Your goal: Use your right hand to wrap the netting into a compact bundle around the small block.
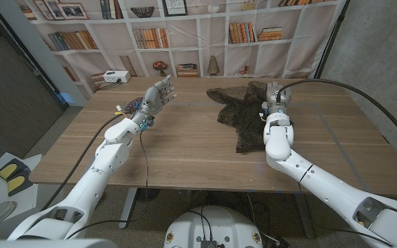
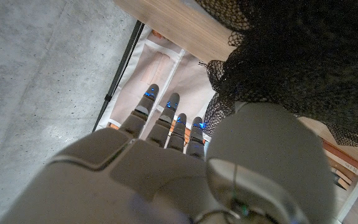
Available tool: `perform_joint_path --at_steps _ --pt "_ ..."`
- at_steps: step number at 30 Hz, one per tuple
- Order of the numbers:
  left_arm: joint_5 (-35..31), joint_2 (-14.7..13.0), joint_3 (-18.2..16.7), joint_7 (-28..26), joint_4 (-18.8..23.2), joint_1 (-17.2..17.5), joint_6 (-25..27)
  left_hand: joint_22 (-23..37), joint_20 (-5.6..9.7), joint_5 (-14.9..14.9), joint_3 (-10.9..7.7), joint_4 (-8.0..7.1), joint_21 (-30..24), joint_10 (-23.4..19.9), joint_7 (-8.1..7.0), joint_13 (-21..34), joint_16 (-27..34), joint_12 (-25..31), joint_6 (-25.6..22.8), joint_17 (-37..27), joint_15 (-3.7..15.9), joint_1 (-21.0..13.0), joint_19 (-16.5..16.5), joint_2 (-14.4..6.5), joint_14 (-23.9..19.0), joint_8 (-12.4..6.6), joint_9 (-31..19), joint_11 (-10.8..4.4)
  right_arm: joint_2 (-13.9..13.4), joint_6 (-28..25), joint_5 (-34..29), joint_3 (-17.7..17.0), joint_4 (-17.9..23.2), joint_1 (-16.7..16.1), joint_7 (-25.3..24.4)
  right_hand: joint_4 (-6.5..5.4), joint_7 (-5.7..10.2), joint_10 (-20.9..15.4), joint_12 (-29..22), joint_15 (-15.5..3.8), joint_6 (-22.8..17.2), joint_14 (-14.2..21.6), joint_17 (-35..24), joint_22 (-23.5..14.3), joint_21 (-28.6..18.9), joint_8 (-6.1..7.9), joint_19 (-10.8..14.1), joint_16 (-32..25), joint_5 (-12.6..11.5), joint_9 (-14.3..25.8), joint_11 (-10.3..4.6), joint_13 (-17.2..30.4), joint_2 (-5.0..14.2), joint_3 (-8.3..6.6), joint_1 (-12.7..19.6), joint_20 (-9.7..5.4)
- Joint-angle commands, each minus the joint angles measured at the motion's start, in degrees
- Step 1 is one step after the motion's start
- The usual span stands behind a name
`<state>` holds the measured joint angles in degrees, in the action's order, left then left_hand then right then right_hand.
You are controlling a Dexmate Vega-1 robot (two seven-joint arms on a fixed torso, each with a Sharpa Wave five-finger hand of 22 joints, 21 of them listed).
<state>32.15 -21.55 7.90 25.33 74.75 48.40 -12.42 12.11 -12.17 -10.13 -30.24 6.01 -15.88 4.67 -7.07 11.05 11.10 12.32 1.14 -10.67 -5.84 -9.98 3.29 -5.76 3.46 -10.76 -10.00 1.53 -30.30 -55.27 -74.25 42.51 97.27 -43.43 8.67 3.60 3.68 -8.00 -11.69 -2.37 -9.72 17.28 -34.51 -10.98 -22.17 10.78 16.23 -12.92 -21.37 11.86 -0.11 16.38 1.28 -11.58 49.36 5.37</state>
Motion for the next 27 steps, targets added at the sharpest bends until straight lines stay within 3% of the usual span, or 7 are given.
perform_joint_path --at_steps 1,5,12,16,19,22,27 --pt "-0.01 0.19 0.05 -0.11 -0.47 -0.34 -0.35 0.2 -0.08 -0.12 -0.44 0.07 -0.01 0.31 -0.3 0.2 -0.04 -0.15 -0.12 -0.15 -0.19 0.49 -0.26 0.14 -0.41 0.19 -0.28 -0.23 6.23 1.33 7.29 -7.82 0.59 -4.2 -16.98 -0.17 0.61 -4.96 -2.16 -3.81 -5.43 3.16 -0.31 -0.2 -0.5 2.13 2.26 -2.02 -0.16 0.16 0.02 0.13 5.4 -2.38 1.48 -0.59" --pt "0.09 0.28 -0.05 -0.18 -0.81 -0.41 -0.34 0.19 -0.08 -0.12 -0.44 0.11 0.0 0.35 -0.3 0.2 -0.04 -0.16 -0.12 -0.15 -0.19 0.49 -0.27 0.18 -0.41 0.18 -0.28 -0.34 8.36 3.81 12.4 -10.08 1.98 -5.72 -28.13 0.66 1.25 -11.09 -4.08 -4.71 -12.11 7.44 0.28 -0.16 -1.35 3.86 4.79 -3.53 1.75 0.12 -0.91 -0.09 7.62 -4.06 2.43 -1.85" --pt "0.14 0.51 -0.18 0.02 -1.56 -0.63 -0.93 0.19 -0.08 -0.11 -0.45 0.13 0.01 0.27 -0.3 0.2 -0.03 -0.13 -0.13 -0.15 -0.22 0.5 -0.28 0.2 -0.44 0.17 -0.28 -0.33 10.4 3.15 13.55 -8.13 1.11 -3.67 -36.44 1.33 1.73 -11.56 -3.95 -5.0 -12.94 8.08 0.93 -0.12 -1.69 3.74 5.77 -3.3 2.61 0.03 -1.32 -0.23 7.37 -4.73 2.86 -2.01" --pt "0.42 0.61 -0.59 0.04 -1.95 -0.52 -1.35 0.19 -0.08 -0.12 -0.46 0.14 0.01 0.24 -0.23 0.2 -0.03 -0.12 -0.12 -0.15 -0.14 0.5 -0.28 0.19 -0.46 0.16 -0.28 -0.28 10.09 -2.64 10.13 -4.39 0.69 -0.01 -30.53 1.89 1.56 -5.44 -0.9 -2.6 -7.92 3.93 1.4 -0.04 -0.02 0.98 2.06 -1.6 4.93 -0.07 -0.09 -0.5 4.09 -3.1 0.7 0.63" --pt "0.52 0.61 -0.85 0.0 -2.17 -0.4 -1.6 0.2 -0.08 -0.12 -0.47 0.15 0.02 0.24 -0.26 0.2 -0.01 -0.12 -0.14 -0.15 -0.17 0.5 -0.27 0.19 -0.5 0.15 -0.28 -0.27 9.52 -3.79 9.4 -2.91 0.64 1.79 -27.85 0.61 0.61 -0.94 0.48 -0.18 -3.04 -0.77 1.27 -0.09 1.99 -0.35 -2.21 -0.34 6.25 0.04 1.76 -0.35 2.04 -0.7 -3.65 3.08" --pt "0.68 0.63 -1.07 -0.07 -2.35 -0.32 -1.62 0.2 -0.08 -0.12 -0.48 0.16 0.02 0.23 -0.24 0.2 -0.01 -0.11 -0.18 -0.15 -0.16 0.51 -0.27 0.19 -0.52 0.13 -0.28 -0.28 8.65 -3.23 9.94 -2.06 1.36 2.95 -25.36 -1.78 0.46 1.13 0.41 1.13 -1.52 -3.46 1.01 -0.17 3.7 0.03 -5.65 -0.04 7.16 0.27 2.63 -0.15 0.71 2.01 -9.45 4.78" --pt "0.86 0.71 -1.43 -0.07 -2.9 -0.44 -1.92 0.2 -0.08 -0.12 -0.5 0.17 0.03 0.24 -0.31 0.2 0.01 -0.12 -0.17 -0.15 -0.14 0.51 -0.28 0.18 -0.57 0.14 -0.28 -0.32 6.67 3.18 15.13 -3.34 3.93 2.66 -25.39 -4.05 -0.01 1.39 -0.03 1.4 -1.81 -4.11 0.76 -0.25 4.12 0.59 -6.06 -0.39 7.84 0.42 3.05 -0.04 0.83 3.68 -14.13 5.22"
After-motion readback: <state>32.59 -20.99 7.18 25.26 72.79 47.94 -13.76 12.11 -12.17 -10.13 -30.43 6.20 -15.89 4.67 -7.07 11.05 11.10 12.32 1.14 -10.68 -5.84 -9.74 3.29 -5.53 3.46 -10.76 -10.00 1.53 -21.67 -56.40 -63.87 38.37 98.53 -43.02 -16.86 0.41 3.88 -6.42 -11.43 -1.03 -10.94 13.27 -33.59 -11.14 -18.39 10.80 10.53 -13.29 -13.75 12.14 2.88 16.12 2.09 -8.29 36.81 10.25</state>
